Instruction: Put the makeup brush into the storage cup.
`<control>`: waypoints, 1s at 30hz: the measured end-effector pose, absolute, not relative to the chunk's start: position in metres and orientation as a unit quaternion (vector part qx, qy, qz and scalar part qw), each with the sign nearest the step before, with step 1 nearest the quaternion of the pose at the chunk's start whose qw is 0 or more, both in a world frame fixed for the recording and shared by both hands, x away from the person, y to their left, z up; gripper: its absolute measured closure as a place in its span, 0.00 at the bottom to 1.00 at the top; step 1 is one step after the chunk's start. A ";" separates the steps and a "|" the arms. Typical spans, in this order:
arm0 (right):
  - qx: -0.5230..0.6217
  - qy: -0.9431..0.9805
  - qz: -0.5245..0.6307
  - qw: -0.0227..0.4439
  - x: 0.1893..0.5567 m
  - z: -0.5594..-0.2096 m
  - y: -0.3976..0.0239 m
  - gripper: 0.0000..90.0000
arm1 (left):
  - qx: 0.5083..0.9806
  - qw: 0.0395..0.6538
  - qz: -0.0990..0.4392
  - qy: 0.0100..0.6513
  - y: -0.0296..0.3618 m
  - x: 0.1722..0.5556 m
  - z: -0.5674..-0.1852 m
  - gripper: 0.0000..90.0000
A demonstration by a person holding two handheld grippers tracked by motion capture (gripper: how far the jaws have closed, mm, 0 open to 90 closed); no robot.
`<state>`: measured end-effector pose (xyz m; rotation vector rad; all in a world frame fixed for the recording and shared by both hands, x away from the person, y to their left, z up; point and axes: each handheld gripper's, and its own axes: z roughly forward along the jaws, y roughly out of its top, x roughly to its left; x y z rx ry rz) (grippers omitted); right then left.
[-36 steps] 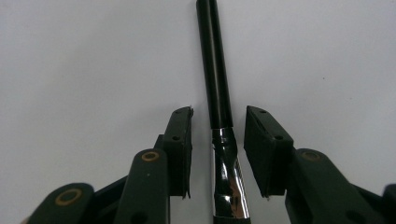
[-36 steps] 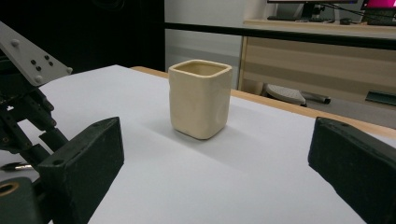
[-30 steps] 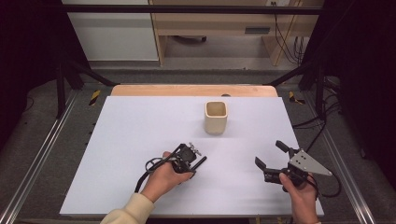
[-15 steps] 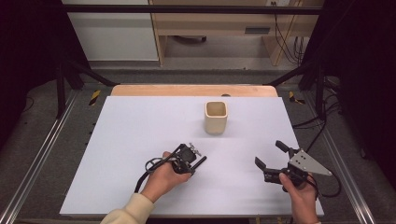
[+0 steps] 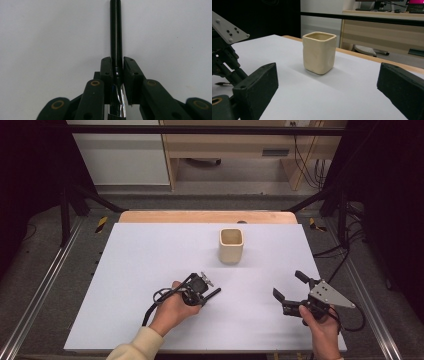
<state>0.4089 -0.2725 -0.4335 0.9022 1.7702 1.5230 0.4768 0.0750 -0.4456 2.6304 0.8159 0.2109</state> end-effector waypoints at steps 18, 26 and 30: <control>0.342 0.675 0.574 0.312 0.409 -0.434 -0.271 0.04 | 0.939 0.195 0.080 0.273 0.074 0.476 -0.437 0.87; 0.340 0.677 0.572 0.314 0.409 -0.435 -0.270 0.04 | 0.939 0.200 0.088 0.267 0.073 0.479 -0.426 0.87; 0.337 0.682 0.567 0.317 0.408 -0.435 -0.266 0.04 | 0.938 0.203 0.092 0.265 0.074 0.480 -0.418 0.87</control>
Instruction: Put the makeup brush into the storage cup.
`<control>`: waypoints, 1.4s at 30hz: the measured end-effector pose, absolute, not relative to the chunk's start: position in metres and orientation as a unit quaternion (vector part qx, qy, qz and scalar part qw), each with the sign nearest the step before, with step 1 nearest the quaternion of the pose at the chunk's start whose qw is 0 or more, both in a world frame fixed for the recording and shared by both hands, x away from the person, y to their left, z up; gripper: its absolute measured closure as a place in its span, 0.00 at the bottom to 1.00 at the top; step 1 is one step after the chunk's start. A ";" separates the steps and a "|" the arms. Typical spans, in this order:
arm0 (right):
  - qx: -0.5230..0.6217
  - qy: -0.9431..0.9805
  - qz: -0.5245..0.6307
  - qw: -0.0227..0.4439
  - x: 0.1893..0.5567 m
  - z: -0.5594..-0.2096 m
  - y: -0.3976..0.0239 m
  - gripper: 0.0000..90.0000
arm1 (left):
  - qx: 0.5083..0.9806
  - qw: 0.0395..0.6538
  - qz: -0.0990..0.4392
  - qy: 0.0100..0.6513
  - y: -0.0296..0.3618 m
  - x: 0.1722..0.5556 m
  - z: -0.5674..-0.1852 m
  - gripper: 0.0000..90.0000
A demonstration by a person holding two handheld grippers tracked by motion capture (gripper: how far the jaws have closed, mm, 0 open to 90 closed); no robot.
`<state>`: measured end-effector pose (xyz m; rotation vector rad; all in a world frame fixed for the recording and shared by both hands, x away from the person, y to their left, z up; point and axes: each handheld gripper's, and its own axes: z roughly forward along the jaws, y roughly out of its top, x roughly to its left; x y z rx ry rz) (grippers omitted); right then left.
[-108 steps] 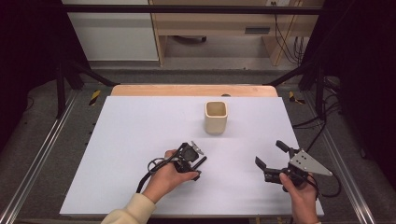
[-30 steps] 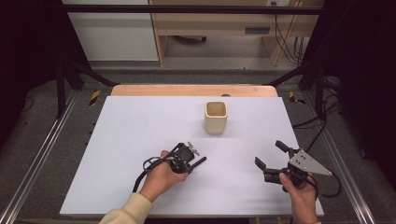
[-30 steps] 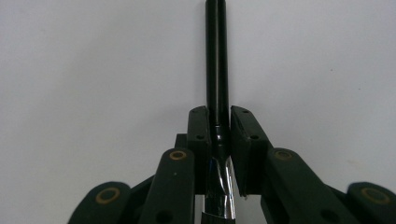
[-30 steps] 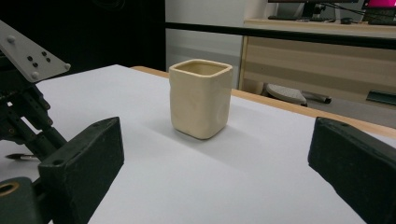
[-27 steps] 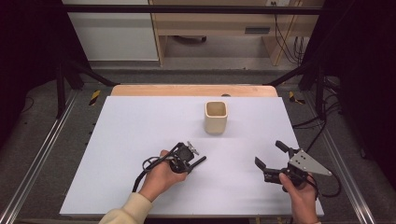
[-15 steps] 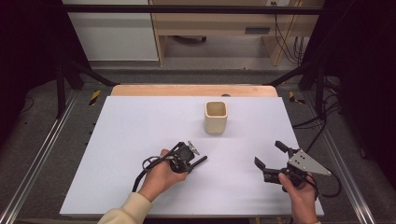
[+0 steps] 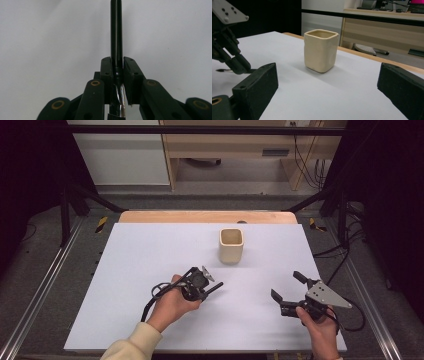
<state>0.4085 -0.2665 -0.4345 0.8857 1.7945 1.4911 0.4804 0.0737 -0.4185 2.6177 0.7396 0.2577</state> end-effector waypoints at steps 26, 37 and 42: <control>0.255 0.756 0.463 0.387 0.404 -0.436 -0.218 0.06 | 0.937 0.216 0.116 0.249 0.081 0.488 -0.378 0.87; 0.243 0.764 0.456 0.387 0.403 -0.438 -0.210 0.07 | 0.941 0.217 0.116 0.232 0.077 0.489 -0.368 0.87; 0.238 0.766 0.449 0.392 0.403 -0.437 -0.206 0.08 | 0.943 0.216 0.115 0.224 0.073 0.489 -0.364 0.87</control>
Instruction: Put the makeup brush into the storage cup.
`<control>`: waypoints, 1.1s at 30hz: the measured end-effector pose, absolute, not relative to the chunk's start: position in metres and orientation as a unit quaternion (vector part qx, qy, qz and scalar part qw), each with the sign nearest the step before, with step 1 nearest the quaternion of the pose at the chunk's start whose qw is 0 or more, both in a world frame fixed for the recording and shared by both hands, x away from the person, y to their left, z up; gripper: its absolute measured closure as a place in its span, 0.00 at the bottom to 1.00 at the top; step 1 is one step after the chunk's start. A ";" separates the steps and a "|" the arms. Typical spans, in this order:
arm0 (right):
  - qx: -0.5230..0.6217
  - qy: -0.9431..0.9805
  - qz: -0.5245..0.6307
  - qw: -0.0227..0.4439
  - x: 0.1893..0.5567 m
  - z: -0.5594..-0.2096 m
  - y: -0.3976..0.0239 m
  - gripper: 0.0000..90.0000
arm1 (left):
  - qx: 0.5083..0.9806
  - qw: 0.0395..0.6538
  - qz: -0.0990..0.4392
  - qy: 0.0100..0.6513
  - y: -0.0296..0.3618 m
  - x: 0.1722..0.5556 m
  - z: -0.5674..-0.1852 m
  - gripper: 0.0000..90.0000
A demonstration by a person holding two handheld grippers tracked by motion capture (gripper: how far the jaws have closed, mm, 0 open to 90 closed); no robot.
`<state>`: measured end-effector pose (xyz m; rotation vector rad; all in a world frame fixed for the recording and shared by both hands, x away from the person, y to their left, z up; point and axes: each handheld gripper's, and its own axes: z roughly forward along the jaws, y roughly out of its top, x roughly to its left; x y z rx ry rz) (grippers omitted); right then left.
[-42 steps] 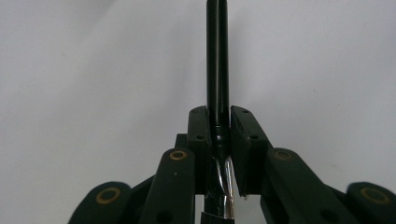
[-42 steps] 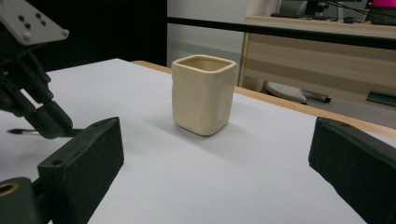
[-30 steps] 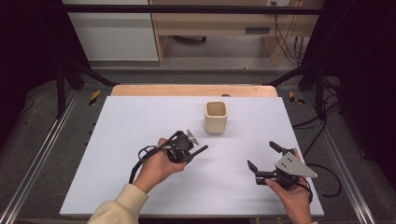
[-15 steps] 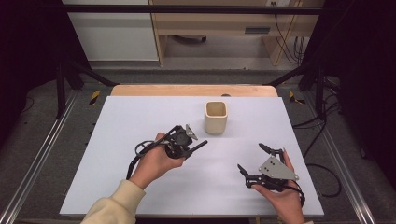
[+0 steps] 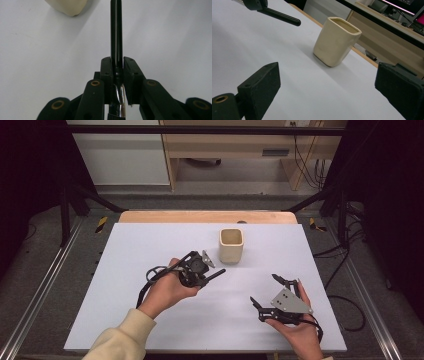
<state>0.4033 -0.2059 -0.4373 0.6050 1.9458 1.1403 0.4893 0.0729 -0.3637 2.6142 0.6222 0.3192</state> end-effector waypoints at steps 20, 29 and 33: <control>0.186 0.777 0.401 0.449 0.404 -0.433 -0.176 0.16 | 0.951 0.211 0.114 0.194 0.061 0.496 -0.350 0.87; 0.154 0.784 0.390 0.458 0.405 -0.433 -0.159 0.20 | 0.955 0.204 0.110 0.187 0.057 0.495 -0.351 0.87; 0.139 0.787 0.378 0.467 0.404 -0.433 -0.154 0.24 | 0.956 0.200 0.108 0.185 0.057 0.494 -0.351 0.87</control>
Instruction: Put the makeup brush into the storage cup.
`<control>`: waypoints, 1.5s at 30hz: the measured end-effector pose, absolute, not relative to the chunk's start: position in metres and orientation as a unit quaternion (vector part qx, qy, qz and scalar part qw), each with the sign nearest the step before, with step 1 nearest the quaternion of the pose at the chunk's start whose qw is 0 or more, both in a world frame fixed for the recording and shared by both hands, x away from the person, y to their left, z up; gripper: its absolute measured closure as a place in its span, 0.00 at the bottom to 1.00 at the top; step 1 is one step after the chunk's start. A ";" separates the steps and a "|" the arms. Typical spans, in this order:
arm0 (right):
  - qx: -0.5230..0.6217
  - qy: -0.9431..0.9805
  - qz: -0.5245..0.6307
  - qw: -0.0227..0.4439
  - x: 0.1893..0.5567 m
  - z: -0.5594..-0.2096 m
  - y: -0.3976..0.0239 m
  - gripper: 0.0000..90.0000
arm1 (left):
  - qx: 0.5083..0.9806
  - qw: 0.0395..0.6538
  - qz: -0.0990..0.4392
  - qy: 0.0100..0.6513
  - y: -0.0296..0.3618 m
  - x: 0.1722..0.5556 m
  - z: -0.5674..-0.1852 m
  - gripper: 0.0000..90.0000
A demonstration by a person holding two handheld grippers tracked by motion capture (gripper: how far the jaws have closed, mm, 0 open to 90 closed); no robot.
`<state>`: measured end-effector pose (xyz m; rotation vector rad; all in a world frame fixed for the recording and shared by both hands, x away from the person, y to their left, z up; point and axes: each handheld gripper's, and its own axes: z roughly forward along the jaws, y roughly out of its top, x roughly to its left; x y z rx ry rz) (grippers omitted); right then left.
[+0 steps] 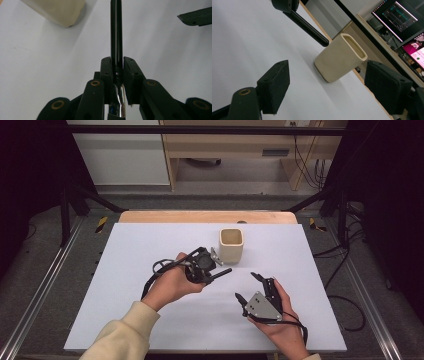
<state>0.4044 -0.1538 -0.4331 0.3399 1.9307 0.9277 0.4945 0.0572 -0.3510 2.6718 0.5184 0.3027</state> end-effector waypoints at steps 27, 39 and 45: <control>0.051 0.806 0.303 0.505 0.400 -0.447 -0.121 0.38 | 0.963 0.188 0.094 0.166 0.043 0.491 -0.352 0.87; 0.033 0.807 0.282 0.519 0.399 -0.449 -0.116 0.43 | 0.966 0.182 0.089 0.163 0.034 0.489 -0.353 0.87; 0.024 0.803 0.273 0.529 0.400 -0.448 -0.117 0.44 | 0.967 0.179 0.092 0.157 0.031 0.493 -0.351 0.87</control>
